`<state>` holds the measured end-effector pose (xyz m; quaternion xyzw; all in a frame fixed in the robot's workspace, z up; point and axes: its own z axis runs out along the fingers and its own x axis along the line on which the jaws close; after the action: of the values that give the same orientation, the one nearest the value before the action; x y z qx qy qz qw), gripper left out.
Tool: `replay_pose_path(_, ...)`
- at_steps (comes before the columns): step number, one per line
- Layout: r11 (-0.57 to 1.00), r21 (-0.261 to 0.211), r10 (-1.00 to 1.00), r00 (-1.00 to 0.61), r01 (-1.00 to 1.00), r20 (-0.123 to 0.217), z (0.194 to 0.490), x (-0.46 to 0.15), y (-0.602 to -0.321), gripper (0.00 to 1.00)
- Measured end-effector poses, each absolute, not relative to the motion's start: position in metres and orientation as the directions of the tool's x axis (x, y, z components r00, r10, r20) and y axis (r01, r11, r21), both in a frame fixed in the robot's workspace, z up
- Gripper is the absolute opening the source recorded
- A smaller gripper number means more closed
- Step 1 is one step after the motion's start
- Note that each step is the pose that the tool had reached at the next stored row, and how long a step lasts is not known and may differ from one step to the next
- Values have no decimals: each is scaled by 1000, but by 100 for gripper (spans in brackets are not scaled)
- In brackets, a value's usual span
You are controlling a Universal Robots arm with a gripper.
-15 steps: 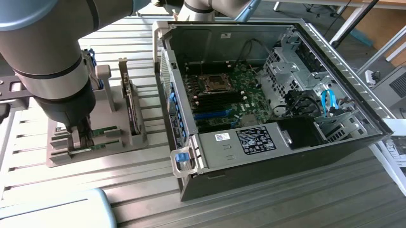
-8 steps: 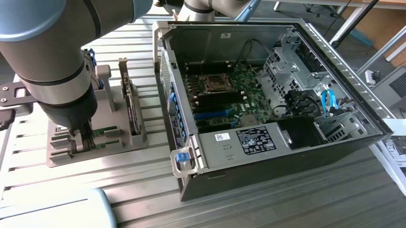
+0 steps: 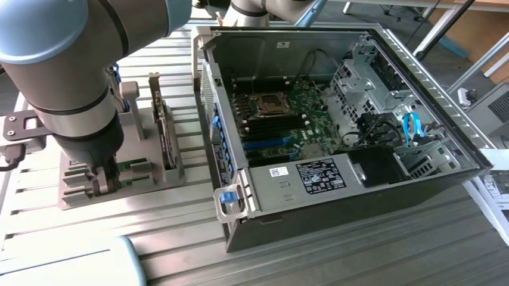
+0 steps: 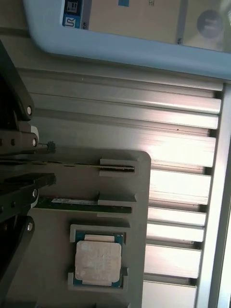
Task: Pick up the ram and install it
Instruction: 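Pick up the ram and move it above insertion slot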
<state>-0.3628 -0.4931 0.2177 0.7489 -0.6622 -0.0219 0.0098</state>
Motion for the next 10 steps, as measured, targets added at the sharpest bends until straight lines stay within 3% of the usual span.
replay_pose_path(10, -147, 44, -989, 146, -988, -20, 209, -363, -493, 30)
